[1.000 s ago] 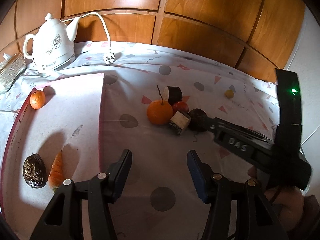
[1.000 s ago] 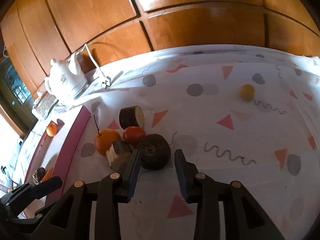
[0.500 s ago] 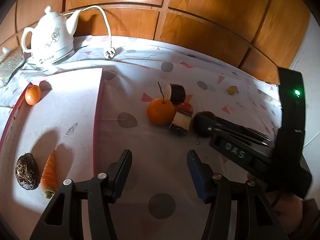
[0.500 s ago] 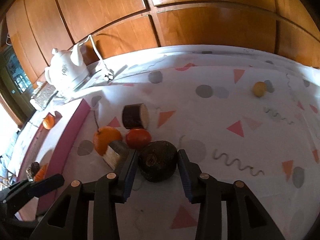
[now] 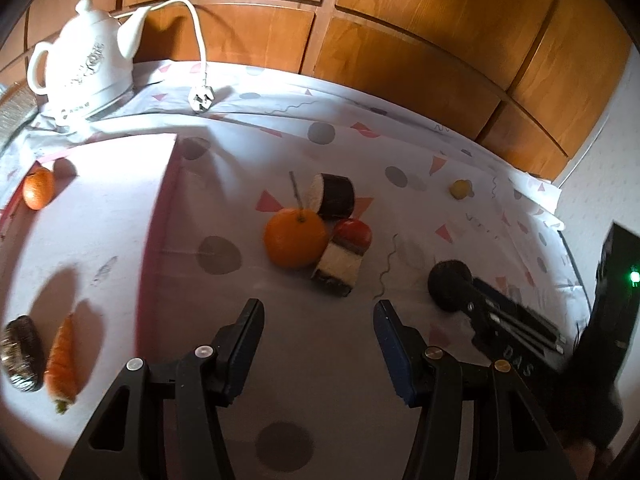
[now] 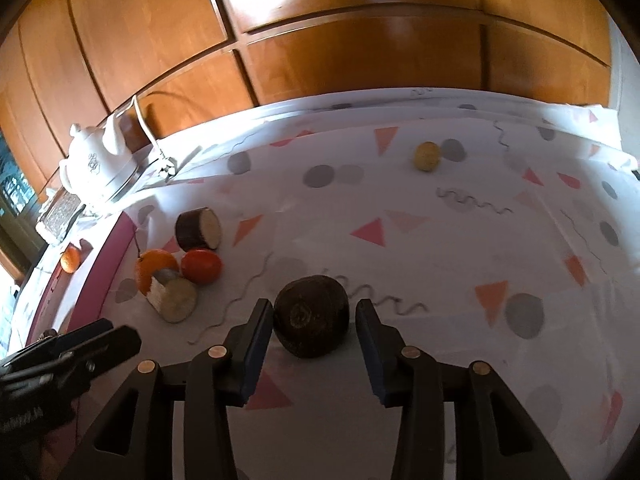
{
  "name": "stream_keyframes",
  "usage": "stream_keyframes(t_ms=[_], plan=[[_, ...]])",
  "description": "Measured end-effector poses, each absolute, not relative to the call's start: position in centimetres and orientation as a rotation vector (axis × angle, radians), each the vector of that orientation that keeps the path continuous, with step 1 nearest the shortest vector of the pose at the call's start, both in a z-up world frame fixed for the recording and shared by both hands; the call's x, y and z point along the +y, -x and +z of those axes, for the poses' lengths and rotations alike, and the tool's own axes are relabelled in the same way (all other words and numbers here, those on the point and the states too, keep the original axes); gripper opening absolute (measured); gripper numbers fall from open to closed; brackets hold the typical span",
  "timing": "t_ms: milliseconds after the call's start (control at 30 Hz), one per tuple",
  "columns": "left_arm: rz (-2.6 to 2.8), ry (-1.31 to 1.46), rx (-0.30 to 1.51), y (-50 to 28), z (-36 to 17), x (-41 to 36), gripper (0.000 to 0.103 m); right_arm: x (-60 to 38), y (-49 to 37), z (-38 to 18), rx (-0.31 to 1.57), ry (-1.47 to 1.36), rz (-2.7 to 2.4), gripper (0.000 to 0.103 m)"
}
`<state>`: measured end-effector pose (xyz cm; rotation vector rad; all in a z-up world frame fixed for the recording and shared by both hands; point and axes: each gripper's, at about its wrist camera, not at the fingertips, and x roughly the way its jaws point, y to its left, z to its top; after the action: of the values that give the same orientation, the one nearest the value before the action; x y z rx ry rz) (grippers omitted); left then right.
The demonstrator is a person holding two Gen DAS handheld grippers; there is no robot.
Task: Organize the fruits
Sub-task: 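Close the right tool around the dark brown round vegetable, then grasp the cut vegetable block with left tool while right tool holds the dark vegetable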
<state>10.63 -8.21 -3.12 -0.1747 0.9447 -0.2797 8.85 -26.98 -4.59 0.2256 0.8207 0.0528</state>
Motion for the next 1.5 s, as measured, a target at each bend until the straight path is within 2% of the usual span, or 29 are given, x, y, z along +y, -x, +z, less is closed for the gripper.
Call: stream_keyframes(t_ms=[67, 167, 367, 467, 800, 833, 900, 967, 1500], plan=[[-0.278, 0.177, 0.946, -11.0, -3.2, -8.7, 0.058, -27.5, -8.8, -4.7, 0.816, -0.255, 0.051, 0.043], [-0.277, 0.188, 0.945, -11.6, -3.3, -9.4, 0.058, -28.1, -8.8, -5.0, 0.815, -0.291, 0.052, 0.052], [-0.269, 0.179, 0.944, -12.6, -4.2, -10.2, 0.057, -28.6, -8.6, -5.2, 0.801, -0.327, 0.063, 0.053], [-0.265, 0.181, 0.933, -13.0, -4.6, -10.1, 0.051, -28.5, -8.6, -5.2, 0.798, -0.321, 0.062, 0.054], [-0.246, 0.154, 0.902, -13.6, -4.9, -10.7, 0.051, -28.8, -8.5, -5.4, 0.79, -0.334, 0.07, 0.054], [-0.238, 0.152, 0.901, -13.7, -4.9, -10.7, 0.05, -28.9, -8.5, -5.4, 0.79, -0.334, 0.07, 0.054], [-0.212, 0.141, 0.897, -13.8, -5.0, -10.7, 0.037, -28.9, -8.5, -5.4, 0.79, -0.335, 0.071, 0.054], [-0.207, 0.14, 0.89, -13.8, -5.0, -10.5, 0.031, -28.9, -8.6, -5.4, 0.791, -0.333, 0.07, 0.054], [-0.23, 0.029, 0.848, -9.6, -5.7, -10.0, 0.028, -28.2, -8.8, -5.4, 0.804, -0.28, 0.049, 0.055]])
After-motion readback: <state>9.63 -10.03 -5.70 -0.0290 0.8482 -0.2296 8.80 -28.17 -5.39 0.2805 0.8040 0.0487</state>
